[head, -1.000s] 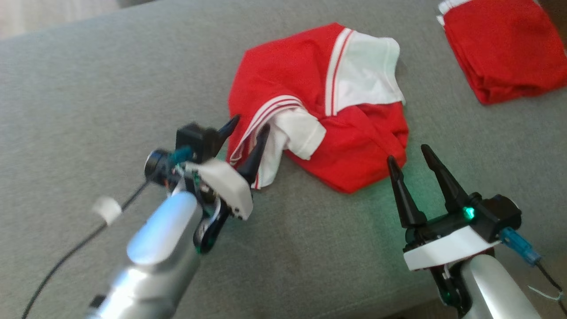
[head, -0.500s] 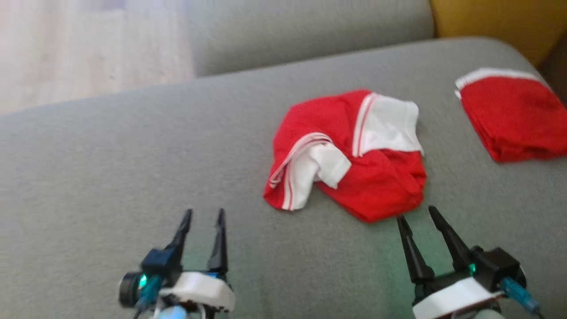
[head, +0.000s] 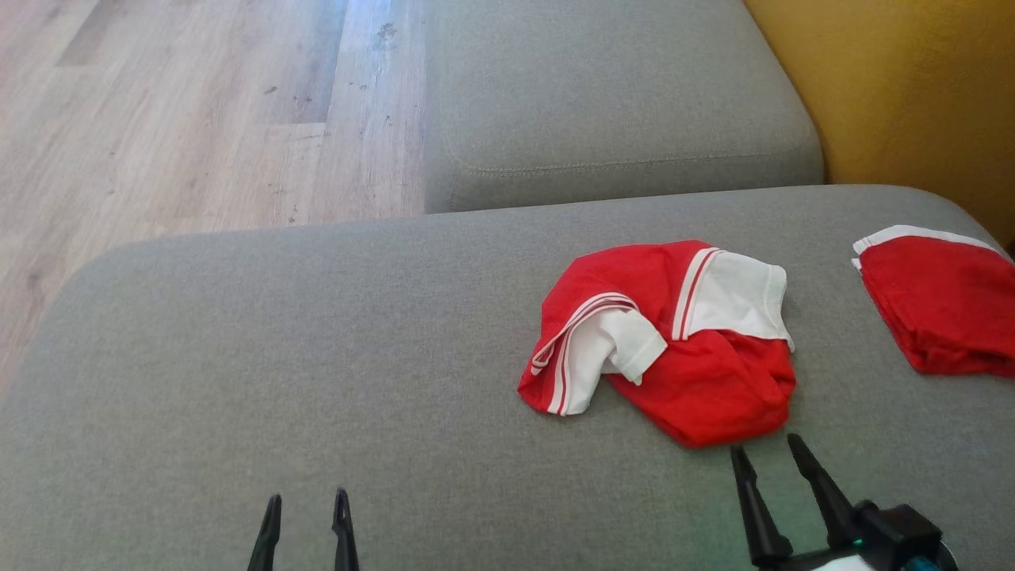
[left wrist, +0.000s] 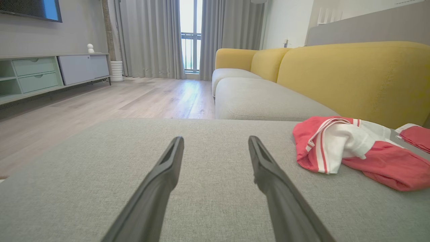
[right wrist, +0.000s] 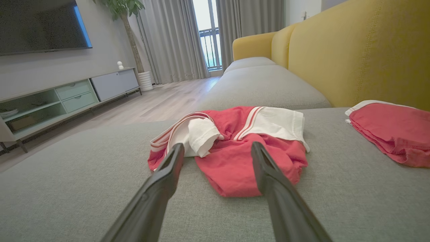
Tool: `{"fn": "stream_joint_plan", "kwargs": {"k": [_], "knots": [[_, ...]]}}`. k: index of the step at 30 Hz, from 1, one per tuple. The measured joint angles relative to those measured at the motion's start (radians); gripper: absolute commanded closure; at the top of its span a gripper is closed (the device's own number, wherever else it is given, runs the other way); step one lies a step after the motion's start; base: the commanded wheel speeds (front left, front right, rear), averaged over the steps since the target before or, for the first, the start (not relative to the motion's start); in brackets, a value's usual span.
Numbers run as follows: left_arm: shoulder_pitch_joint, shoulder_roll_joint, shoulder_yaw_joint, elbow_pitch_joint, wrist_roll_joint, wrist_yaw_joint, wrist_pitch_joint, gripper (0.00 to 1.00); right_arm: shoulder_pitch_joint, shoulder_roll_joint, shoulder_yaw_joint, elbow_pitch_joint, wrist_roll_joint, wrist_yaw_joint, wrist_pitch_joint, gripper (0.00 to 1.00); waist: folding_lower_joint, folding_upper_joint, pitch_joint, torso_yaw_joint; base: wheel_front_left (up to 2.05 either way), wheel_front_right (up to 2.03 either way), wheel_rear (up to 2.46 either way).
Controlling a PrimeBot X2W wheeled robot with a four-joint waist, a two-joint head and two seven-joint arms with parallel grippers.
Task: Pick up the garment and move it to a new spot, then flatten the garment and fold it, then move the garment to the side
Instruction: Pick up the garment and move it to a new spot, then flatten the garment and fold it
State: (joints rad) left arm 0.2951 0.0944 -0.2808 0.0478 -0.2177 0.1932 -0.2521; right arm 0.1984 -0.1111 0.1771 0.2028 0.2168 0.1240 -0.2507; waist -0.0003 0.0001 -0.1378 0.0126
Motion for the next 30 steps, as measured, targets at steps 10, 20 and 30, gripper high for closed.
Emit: {"fn": "stream_joint_plan", "kwargs": {"k": [10, 20, 30], "knots": [[0.037, -0.021, 0.056, -0.024, 0.035, -0.036, 0.0, 0.0, 0.023, 0.01, -0.032, -0.03, -0.01, 0.0, 0.0, 0.0, 0.0003, 0.0, -0.001, -0.002, 0.0, 0.0, 0.0], [0.037, -0.029, 0.06, -0.019, 0.045, -0.053, 0.0, 0.0, 0.023, 0.011, -0.03, -0.029, -0.015, 0.0, 0.0, 0.0, 0.0003, 0.0, -0.002, -0.012, 0.0, 0.0, 0.0], [0.036, -0.03, 0.039, -0.014, 0.041, -0.052, 0.0, 0.0, 0.022, 0.011, -0.029, -0.029, -0.015, 0.0, 0.0, 0.0, 0.0003, 0.0, 0.004, -0.017, 0.0, 0.0, 0.0]]}}
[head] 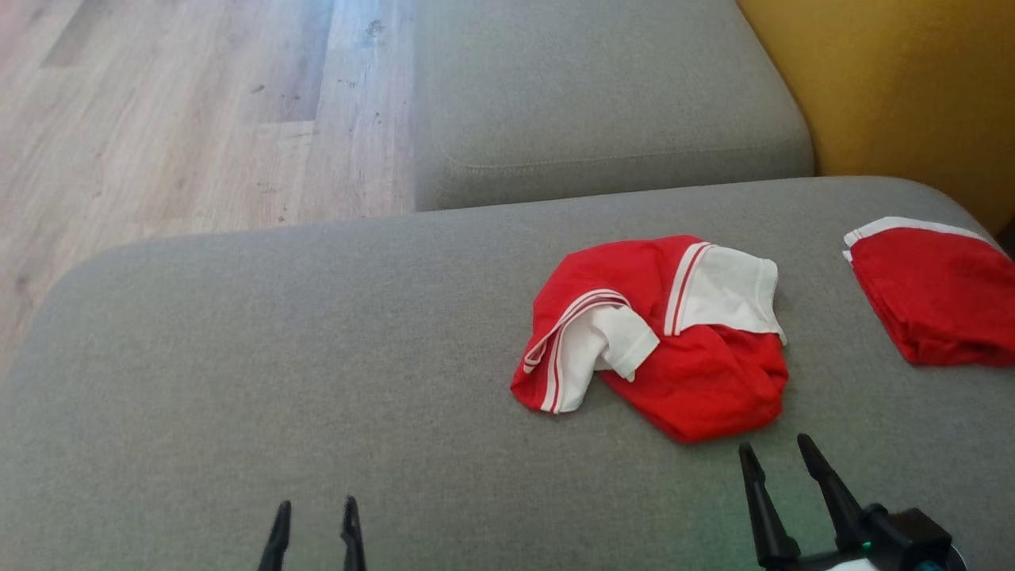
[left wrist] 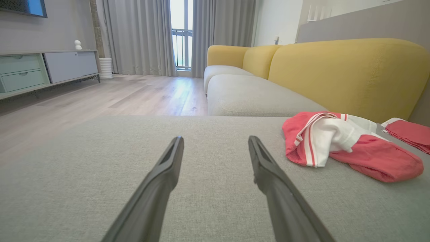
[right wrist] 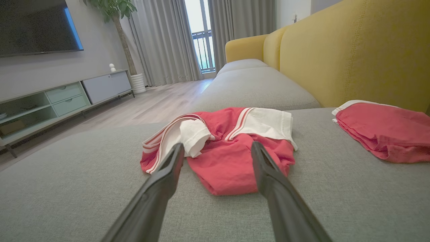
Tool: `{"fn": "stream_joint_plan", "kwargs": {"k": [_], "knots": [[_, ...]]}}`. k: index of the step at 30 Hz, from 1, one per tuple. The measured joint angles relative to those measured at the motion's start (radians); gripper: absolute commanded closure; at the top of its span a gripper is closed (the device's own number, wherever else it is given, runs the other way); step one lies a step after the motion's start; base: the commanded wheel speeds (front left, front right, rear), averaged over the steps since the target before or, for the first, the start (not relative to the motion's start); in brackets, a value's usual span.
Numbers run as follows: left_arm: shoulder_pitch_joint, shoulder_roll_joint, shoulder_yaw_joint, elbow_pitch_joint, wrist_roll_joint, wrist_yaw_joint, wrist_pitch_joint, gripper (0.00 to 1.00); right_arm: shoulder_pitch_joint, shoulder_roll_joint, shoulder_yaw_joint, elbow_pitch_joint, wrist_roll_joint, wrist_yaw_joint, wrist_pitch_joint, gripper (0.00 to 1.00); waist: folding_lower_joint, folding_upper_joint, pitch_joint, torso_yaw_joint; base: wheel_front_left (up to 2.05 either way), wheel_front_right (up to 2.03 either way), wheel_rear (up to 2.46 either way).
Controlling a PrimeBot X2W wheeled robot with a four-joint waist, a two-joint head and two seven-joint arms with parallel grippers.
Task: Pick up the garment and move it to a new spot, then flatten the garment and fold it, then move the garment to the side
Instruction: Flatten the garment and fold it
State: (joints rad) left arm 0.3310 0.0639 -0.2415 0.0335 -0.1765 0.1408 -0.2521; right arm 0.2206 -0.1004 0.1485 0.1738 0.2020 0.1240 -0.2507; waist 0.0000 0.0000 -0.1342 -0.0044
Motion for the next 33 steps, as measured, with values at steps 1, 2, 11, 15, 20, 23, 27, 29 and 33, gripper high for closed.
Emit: {"fn": "stream_joint_plan", "kwargs": {"k": [1, 2, 11, 15, 20, 23, 27, 29, 33], "knots": [[0.0, 0.0, -0.008, 0.002, 0.0, 0.0, 0.0, 0.0, 0.0, 0.0, 0.0, 0.0, 0.0, 0.0, 0.0, 0.0, 0.0, 0.0, 0.002, -0.001, 0.0, 0.0, 0.0], [0.0, 0.0, -0.016, 0.003, 0.0, 0.0, 0.0, 0.0, 0.0, 0.0, 0.0, 0.0, 0.0, 0.0, 0.0, 0.0, 0.0, 0.0, 0.004, -0.002, 0.0, 0.0, 0.0], [-0.138, -0.001, -0.103, 0.121, 0.003, -0.018, 0.0, 0.0, -0.01, -0.003, 0.018, -0.018, 0.0, 0.0, 0.0, 0.0, 0.0, 0.0, 0.073, -0.029, 0.0, 0.0, 0.0], [-0.277, -0.005, -0.174, 0.246, 0.003, -0.046, 0.0, 0.0, -0.054, -0.013, 0.036, -0.025, -0.001, 0.0, 0.0, 0.0, 0.0002, 0.0, 0.134, -0.054, 0.0, 0.0, 0.0], [-0.469, -0.008, -0.255, 0.403, 0.013, -0.063, 0.0, 0.0, -0.103, -0.035, 0.035, -0.042, -0.001, 0.0, 0.0, 0.0, 0.0002, 0.0, 0.216, -0.076, 0.0, 0.0, 0.0], [-0.595, -0.009, -0.298, 0.476, -0.002, -0.069, 0.0, 0.0, -0.142, -0.04, 0.038, -0.047, -0.001, 0.0, 0.0, 0.0, 0.0003, 0.0, 0.268, -0.086, 0.0, 0.0, 0.0], [-0.729, -0.012, -0.352, 0.584, -0.028, -0.069, 0.017, 0.0, -0.189, -0.045, 0.055, -0.052, -0.001, 0.0, 0.0, 0.0, 0.0005, 0.0, 0.329, -0.101, 0.0, 0.0, 0.0], [-0.774, -0.013, -0.376, 0.63, -0.043, -0.07, 0.023, 0.0, -0.205, -0.048, 0.063, -0.052, -0.001, 0.0, 0.0, 0.0, 0.0004, 0.0, 0.351, -0.111, 0.0, 0.0, 0.0], [-0.84, -0.014, -0.41, 0.717, -0.071, -0.071, 0.023, 0.0, -0.228, -0.05, 0.066, -0.051, -0.001, 0.0, 0.0, 0.0, 0.0002, 0.0, 0.377, -0.141, 0.0, 0.0, 0.0]]}}
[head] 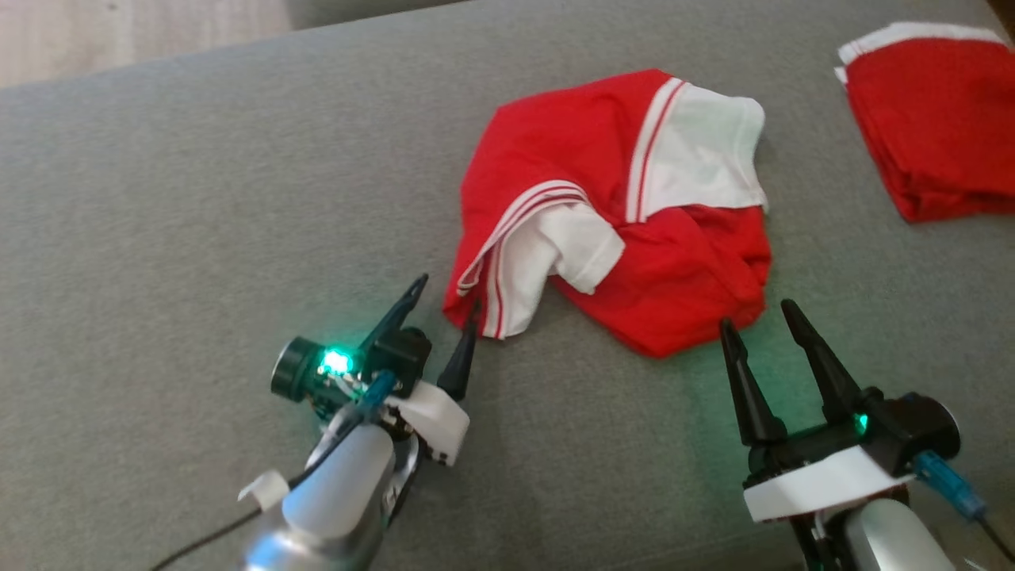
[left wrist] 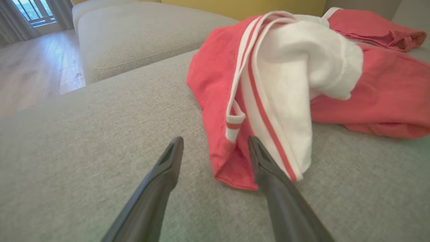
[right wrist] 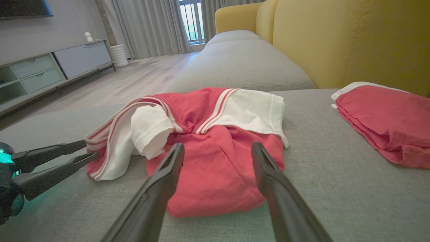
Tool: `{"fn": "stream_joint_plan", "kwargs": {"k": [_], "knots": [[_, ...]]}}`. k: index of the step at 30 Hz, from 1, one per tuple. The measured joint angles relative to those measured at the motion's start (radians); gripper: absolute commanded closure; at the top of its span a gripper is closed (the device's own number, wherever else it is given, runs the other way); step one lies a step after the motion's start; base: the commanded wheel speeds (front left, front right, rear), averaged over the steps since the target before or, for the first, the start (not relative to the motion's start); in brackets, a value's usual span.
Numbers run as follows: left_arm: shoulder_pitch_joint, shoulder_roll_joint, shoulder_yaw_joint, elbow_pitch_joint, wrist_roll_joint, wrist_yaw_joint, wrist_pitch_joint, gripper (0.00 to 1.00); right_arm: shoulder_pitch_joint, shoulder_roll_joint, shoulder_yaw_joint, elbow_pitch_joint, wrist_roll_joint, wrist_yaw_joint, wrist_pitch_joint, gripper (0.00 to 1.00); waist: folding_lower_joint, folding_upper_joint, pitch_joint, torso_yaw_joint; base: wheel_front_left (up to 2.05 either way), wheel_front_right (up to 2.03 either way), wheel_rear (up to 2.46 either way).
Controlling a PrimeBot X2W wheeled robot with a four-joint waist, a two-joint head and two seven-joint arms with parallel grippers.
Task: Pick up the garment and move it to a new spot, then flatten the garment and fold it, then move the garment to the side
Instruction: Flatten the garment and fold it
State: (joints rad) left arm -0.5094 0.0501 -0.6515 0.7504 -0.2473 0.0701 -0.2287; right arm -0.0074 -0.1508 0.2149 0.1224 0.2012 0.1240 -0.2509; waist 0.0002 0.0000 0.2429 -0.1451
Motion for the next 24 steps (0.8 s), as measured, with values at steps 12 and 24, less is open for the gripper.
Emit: {"fn": "stream_joint_plan", "kwargs": {"k": [12, 24], "knots": [[-0.143, -0.002, -0.114, 0.024, -0.1, -0.059, -0.012, 1.0, -0.006, 0.009, 0.008, 0.022, 0.01, 0.0, 0.0, 0.0, -0.0002, 0.0, -0.014, -0.072, 0.0, 0.0, 0.0], [-0.541, -0.004, -0.196, -0.177, -0.328, -0.098, 0.072, 1.0, 0.0, 0.037, 0.082, 0.037, 0.019, 0.0, 0.0, 0.0, -0.0003, 0.0, -0.12, -0.172, 0.0, 0.0, 0.0]]}}
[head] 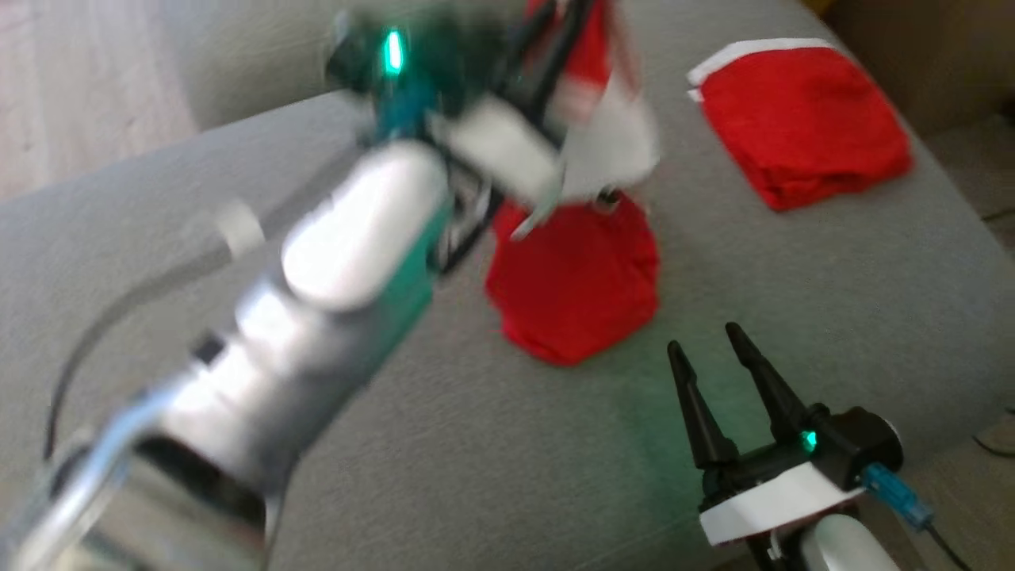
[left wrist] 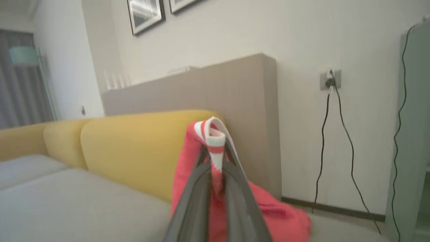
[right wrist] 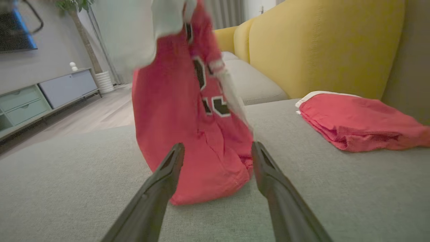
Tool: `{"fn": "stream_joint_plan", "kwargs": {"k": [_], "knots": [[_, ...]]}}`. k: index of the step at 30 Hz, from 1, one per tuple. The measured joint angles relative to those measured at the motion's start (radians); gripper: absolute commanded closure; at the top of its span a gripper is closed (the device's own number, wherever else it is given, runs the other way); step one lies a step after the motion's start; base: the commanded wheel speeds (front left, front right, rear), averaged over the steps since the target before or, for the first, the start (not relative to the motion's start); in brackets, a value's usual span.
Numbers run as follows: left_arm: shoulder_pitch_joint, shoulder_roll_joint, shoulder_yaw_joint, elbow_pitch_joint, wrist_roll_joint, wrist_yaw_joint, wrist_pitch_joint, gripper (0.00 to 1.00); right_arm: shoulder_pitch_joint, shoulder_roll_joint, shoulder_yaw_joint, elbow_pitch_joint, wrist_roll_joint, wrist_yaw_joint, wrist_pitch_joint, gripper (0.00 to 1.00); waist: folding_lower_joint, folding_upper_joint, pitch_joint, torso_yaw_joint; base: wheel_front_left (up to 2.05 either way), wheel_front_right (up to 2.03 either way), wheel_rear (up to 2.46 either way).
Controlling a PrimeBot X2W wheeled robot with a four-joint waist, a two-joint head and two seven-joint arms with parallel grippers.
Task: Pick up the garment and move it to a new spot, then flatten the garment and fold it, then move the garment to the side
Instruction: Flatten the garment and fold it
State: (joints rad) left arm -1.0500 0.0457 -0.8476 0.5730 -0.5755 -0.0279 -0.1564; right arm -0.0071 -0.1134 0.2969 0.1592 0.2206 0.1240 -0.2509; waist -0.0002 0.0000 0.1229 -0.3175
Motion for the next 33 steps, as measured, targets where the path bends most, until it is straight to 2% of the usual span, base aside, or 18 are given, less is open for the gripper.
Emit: {"fn": "stream_joint_plan", "kwargs": {"k": [4, 8, 12, 15, 18, 22, 24, 27, 30, 31, 32, 33], "knots": [[-0.175, -0.009, 0.012, 0.006, -0.073, 0.01, 0.005, 1.0, 0.001, 0.004, 0.01, 0.003, 0.003, 0.0, 0.0, 0.0, 0.0, 0.0, -0.021, -0.047, 0.0, 0.0, 0.0], [-0.322, -0.026, 0.035, 0.049, -0.123, 0.032, -0.032, 1.0, 0.024, 0.007, 0.004, 0.002, 0.007, 0.0, 0.0, 0.0, -0.0001, 0.0, -0.037, -0.06, 0.0, 0.0, 0.0], [-0.352, -0.03, 0.045, 0.124, -0.156, 0.042, -0.039, 1.0, 0.044, 0.011, -0.015, -0.001, 0.007, 0.0, 0.0, 0.0, 0.0001, 0.0, -0.041, -0.045, 0.0, 0.0, 0.0], [-0.264, -0.026, 0.071, 0.212, -0.215, 0.047, -0.019, 1.0, 0.047, 0.012, -0.038, -0.012, 0.007, 0.0, 0.0, 0.0, 0.0001, 0.0, -0.043, -0.019, 0.0, 0.0, 0.0], [-0.082, -0.007, 0.077, 0.283, -0.275, 0.055, 0.013, 1.0, 0.051, 0.012, -0.056, -0.02, -0.002, 0.0, 0.0, 0.0, 0.0002, 0.0, -0.044, 0.016, 0.0, 0.0, 0.0], [0.188, 0.045, 0.103, 0.35, -0.36, 0.059, 0.048, 1.0, 0.065, 0.011, -0.07, -0.023, -0.005, 0.0, 0.0, 0.0, 0.0002, 0.0, -0.04, 0.067, 0.0, 0.0, 0.0], [0.29, 0.081, 0.101, 0.364, -0.367, 0.057, 0.049, 1.0, 0.064, 0.011, -0.075, -0.027, -0.013, 0.0, 0.0, 0.0, 0.0002, 0.0, -0.036, 0.091, 0.0, 0.0, 0.0], [0.377, 0.122, 0.095, 0.365, -0.366, 0.045, 0.036, 1.0, 0.064, 0.01, -0.076, -0.032, -0.014, 0.0, 0.0, 0.0, 0.0002, 0.0, -0.028, 0.123, 0.0, 0.0, 0.0], [0.393, 0.144, 0.096, 0.346, -0.366, 0.026, -0.002, 1.0, 0.064, 0.006, -0.075, -0.035, -0.014, 0.0, 0.0, 0.0, 0.0002, 0.0, -0.015, 0.147, 0.0, 0.0, 0.0], [0.393, 0.149, 0.097, 0.333, -0.366, 0.021, -0.015, 0.74, 0.063, 0.004, -0.075, -0.035, -0.014, 0.0, 0.0, 0.0, 0.0002, 0.0, -0.011, 0.153, 0.0, 0.0, 0.0], [0.393, 0.151, 0.097, 0.32, -0.364, 0.019, -0.029, 0.0, 0.063, 0.003, -0.075, -0.035, -0.014, 0.0, 0.0, 0.0, 0.0003, 0.0, -0.008, 0.159, 0.0, 0.0, 0.0], [0.393, 0.154, 0.095, 0.309, -0.353, 0.021, -0.044, 0.0, 0.063, 0.002, -0.075, -0.035, -0.014, 0.0, 0.0, 0.0, 0.0003, 0.0, -0.005, 0.163, 0.0, 0.0, 0.0]]}}
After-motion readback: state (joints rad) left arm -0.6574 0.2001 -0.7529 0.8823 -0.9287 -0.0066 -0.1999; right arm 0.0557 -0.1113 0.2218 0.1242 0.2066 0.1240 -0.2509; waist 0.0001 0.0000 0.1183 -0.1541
